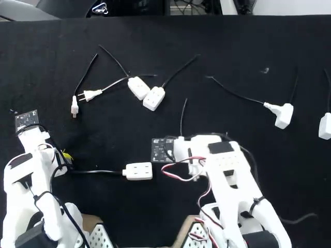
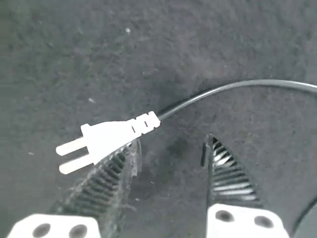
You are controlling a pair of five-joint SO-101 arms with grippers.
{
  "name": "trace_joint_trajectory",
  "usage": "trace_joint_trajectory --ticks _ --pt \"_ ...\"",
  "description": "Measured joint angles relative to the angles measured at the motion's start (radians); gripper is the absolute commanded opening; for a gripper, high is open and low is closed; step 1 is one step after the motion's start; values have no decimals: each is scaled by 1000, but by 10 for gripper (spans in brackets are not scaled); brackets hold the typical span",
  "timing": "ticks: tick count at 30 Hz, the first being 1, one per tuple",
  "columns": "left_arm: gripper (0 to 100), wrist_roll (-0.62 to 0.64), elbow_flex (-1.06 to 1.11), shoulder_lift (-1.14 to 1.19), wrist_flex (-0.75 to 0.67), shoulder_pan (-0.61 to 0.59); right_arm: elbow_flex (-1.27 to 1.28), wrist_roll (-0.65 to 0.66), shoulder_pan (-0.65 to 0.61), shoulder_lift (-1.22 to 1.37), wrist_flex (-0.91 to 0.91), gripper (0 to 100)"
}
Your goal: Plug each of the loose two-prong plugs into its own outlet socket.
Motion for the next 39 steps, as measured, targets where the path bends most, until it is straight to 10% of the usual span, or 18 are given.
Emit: trace_joint_trajectory --ticks 16,26,39 --pt "230 0 0 0 0 0 6 -86 -164 -451 311 201" --pt "230 0 0 -2 0 0 60 261 -130 -482 374 204" --pt "230 0 0 -2 0 0 244 371 -173 -482 126 201"
